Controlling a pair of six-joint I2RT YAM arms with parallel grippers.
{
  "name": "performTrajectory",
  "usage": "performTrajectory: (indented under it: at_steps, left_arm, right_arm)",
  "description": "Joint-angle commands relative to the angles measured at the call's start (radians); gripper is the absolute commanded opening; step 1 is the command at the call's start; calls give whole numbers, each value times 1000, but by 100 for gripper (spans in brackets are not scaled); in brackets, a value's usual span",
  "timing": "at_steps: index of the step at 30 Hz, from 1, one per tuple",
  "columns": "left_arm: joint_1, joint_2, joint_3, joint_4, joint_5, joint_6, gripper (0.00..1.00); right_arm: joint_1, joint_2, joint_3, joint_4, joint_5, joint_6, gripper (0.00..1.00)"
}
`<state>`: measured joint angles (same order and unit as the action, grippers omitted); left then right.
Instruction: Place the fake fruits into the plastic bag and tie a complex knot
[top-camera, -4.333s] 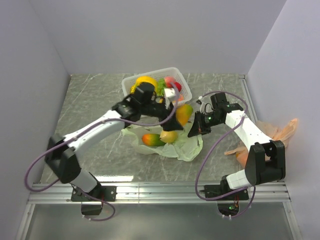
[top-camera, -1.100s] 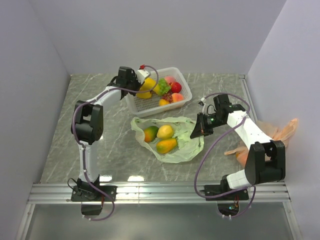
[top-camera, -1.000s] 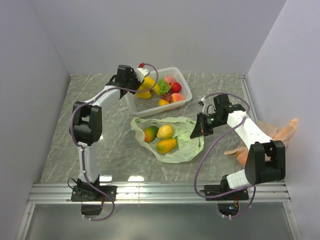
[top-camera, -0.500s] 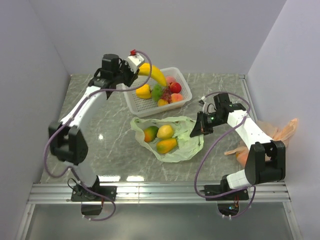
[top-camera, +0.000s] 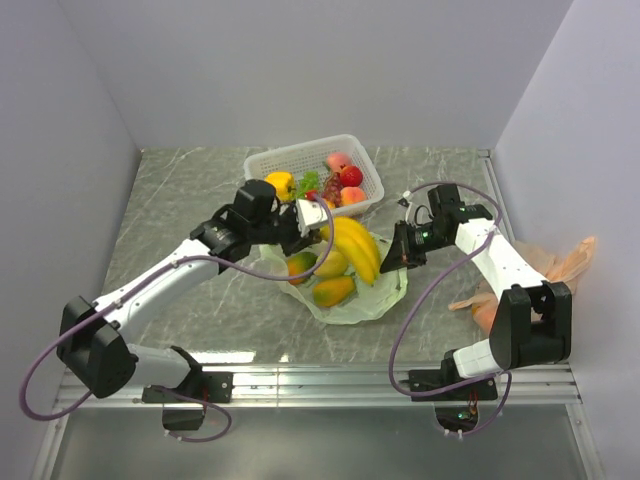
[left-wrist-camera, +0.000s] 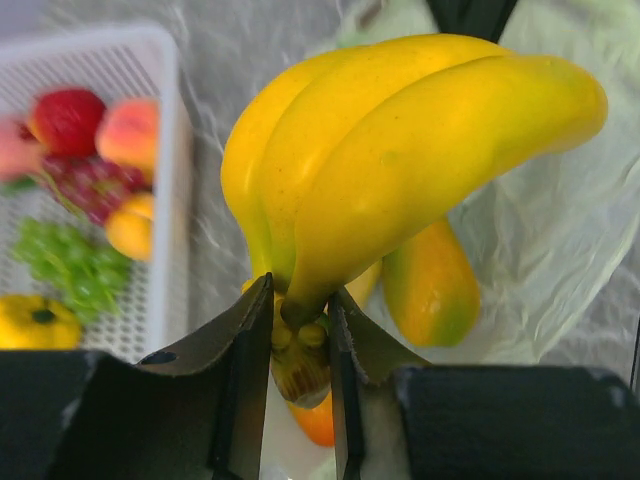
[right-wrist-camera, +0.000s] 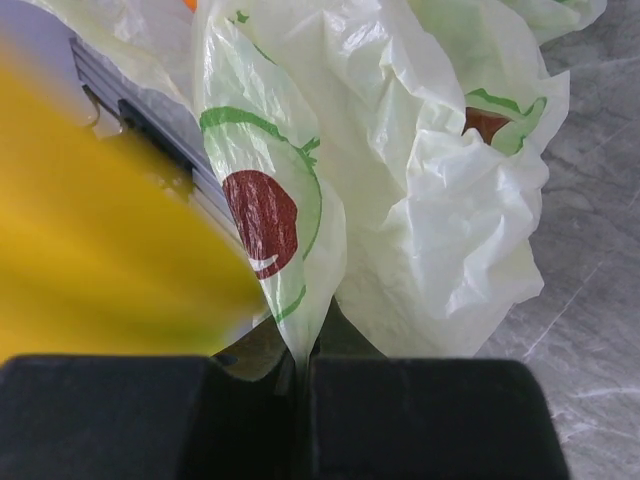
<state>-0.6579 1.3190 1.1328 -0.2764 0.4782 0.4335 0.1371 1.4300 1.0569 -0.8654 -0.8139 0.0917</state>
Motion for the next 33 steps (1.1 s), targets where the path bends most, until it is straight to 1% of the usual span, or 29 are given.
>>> performTrajectory:
  at_steps: [1, 5, 6, 7, 9, 10, 12, 15, 17, 21, 23, 24, 26, 27, 31, 33]
  left_arm:
    - [0, -3, -63, 46, -36, 48, 0]
    - [0, 9, -111, 69, -69, 59, 0]
    - [-18, 19, -122, 84, -128, 54, 0]
    - [-28, 48, -120, 97, -159, 48, 0]
    - [-34, 83, -94, 105, -180, 33, 0]
    - [-40, 115, -84, 115, -216, 16, 0]
    - [-78, 147, -38, 114, -260, 4, 0]
    - [-138, 203, 7, 63, -297, 1, 0]
    - [-166, 218, -16, 45, -302, 16, 0]
    - [-177, 210, -50, -17, -314, 43, 4]
    - [-175, 181, -79, -32, -326, 68, 10]
    - [-175, 175, -87, -41, -343, 71, 19]
    - [-171, 190, -78, -72, -368, 62, 27]
    - [-163, 201, -70, -110, -380, 57, 36]
    - [-112, 240, -44, -188, -383, 82, 48]
    - [-77, 238, -42, -210, -379, 103, 57]
  right_arm:
    - [-1, -25, 46, -29, -25, -7, 0]
    - [-7, -28, 43, -38, -30, -18, 0]
    - [-7, -26, 45, -41, -36, -21, 0]
    - [-7, -26, 46, -49, -41, -26, 0]
    - [-7, -26, 49, -55, -53, -32, 0]
    - [-8, -26, 48, -55, -57, -33, 0]
    - [-7, -26, 49, -64, -86, -37, 0]
    - [-7, -23, 66, -79, -131, -33, 0]
    - [-8, -32, 86, -80, -157, -21, 0]
    - [-16, -49, 103, -69, -188, -1, 0]
    - [-39, -43, 92, -69, -208, -7, 0]
    - [-45, -39, 89, -72, -218, -12, 0]
    - [-47, -28, 92, -84, -231, -39, 0]
    - [-47, -25, 95, -101, -232, -47, 0]
    - [-86, -19, 101, -136, -240, -83, 0]
    - [-120, -14, 120, -176, -248, -130, 0]
